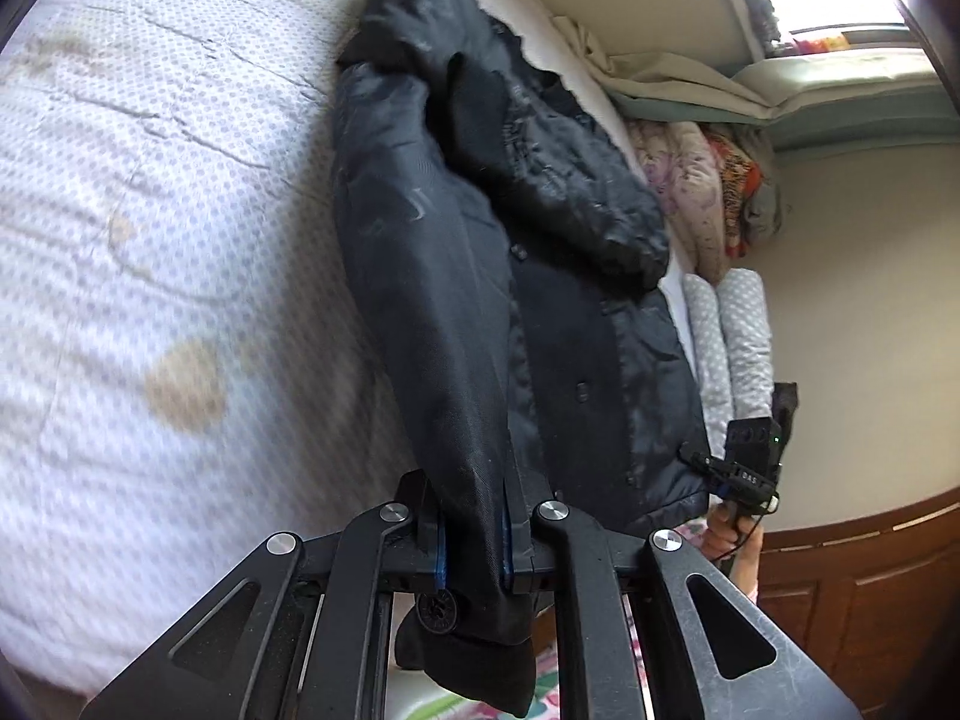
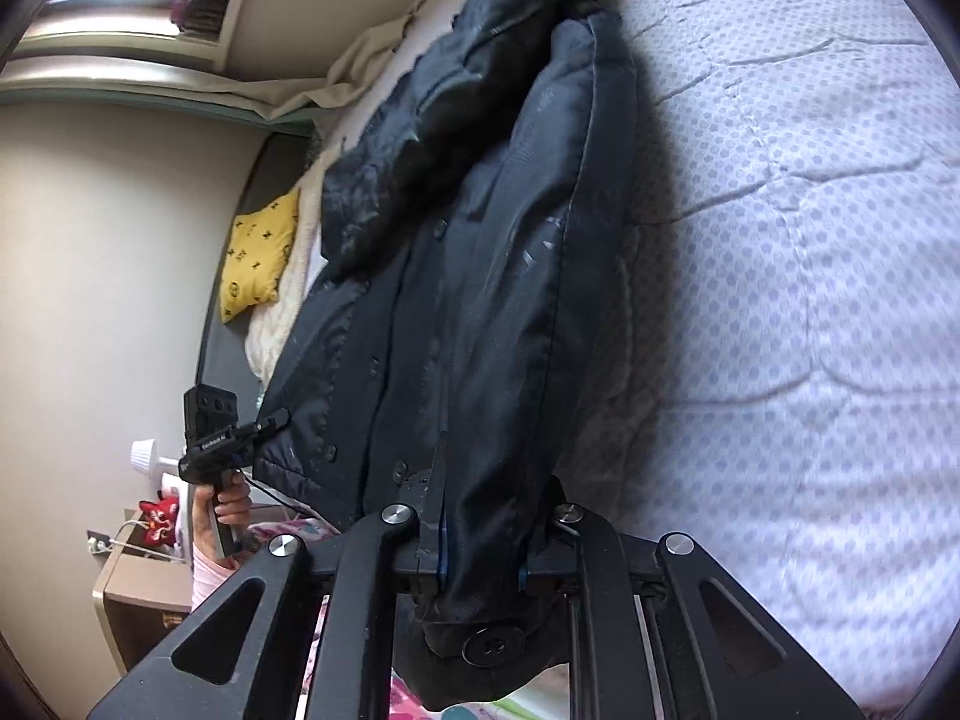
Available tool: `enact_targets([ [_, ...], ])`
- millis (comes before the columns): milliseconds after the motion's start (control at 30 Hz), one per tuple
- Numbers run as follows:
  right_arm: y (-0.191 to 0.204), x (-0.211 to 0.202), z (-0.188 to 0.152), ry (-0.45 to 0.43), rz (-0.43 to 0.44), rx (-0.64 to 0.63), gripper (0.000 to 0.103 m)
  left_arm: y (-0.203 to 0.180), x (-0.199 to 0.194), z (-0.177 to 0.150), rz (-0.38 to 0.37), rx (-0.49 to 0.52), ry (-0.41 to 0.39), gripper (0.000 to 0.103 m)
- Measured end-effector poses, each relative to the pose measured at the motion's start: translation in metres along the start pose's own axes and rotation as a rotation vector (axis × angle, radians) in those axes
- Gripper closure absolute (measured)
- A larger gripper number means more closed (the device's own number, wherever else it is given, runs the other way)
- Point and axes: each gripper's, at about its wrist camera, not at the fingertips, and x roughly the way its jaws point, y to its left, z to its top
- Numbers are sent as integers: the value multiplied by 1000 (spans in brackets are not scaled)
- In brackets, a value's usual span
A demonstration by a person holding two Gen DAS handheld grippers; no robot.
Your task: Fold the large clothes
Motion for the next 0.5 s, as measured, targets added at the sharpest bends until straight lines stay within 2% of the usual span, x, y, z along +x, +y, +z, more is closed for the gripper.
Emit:
enact_targets([
  [267, 9, -34, -30, -38, 65, -9, 93, -13, -25, -38, -46, -4, 1, 88],
  [500, 10, -42, -51, -51, 111, 19, 93, -16, -34, -59, -69, -17, -12, 88],
])
